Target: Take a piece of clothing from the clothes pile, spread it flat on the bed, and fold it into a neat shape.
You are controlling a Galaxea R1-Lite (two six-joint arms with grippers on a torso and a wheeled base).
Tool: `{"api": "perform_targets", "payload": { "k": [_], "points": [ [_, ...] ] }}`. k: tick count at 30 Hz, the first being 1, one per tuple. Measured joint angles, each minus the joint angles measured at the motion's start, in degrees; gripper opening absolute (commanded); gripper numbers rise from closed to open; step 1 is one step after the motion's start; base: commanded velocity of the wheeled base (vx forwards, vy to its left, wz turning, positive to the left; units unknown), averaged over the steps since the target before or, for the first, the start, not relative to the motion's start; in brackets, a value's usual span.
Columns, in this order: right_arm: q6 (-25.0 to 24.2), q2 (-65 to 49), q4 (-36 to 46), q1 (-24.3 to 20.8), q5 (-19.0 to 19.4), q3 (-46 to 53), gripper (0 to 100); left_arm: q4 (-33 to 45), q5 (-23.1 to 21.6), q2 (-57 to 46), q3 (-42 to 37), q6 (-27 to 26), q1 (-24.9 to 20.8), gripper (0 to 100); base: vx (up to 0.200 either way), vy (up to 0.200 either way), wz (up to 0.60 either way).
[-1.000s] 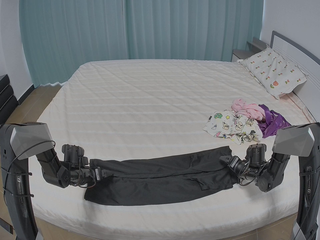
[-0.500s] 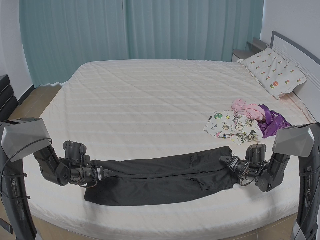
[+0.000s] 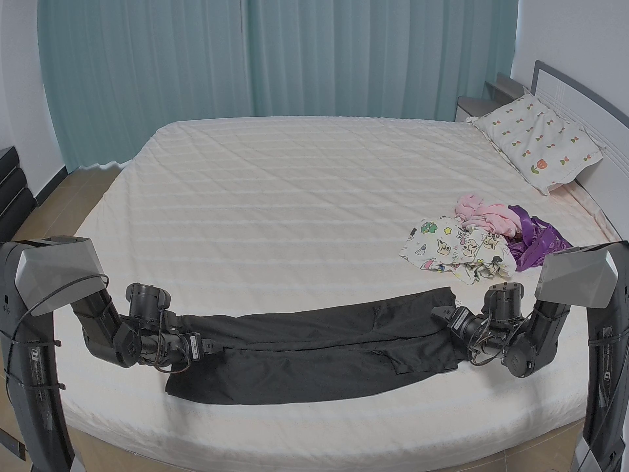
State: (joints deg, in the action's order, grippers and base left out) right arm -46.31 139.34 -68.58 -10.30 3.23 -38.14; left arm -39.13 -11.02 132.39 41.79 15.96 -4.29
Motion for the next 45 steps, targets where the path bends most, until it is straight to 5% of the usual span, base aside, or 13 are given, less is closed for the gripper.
{"api": "perform_targets", "payload": {
  "k": [17, 18, 45],
  "points": [
    [-0.02, 0.0, 0.02, -0.06, 0.0, 0.11, 100, -0.13, -0.48, 2.1, 2.76, 0.65, -0.13, 100, 0.0, 0.0, 0.0],
    [0.0, 0.0, 0.02, -0.04, -0.01, 0.11, 100, -0.13, -0.46, 2.12, 2.8, 0.65, -0.15, 0, 0.0, 0.0, 0.0],
    [0.0, -0.01, 0.0, -0.24, -0.01, 0.24, 100, 0.51, 0.87, -0.22, 0.68, 0.29, 1.76, 0, 0.0, 0.0, 0.0]
  ]
}}
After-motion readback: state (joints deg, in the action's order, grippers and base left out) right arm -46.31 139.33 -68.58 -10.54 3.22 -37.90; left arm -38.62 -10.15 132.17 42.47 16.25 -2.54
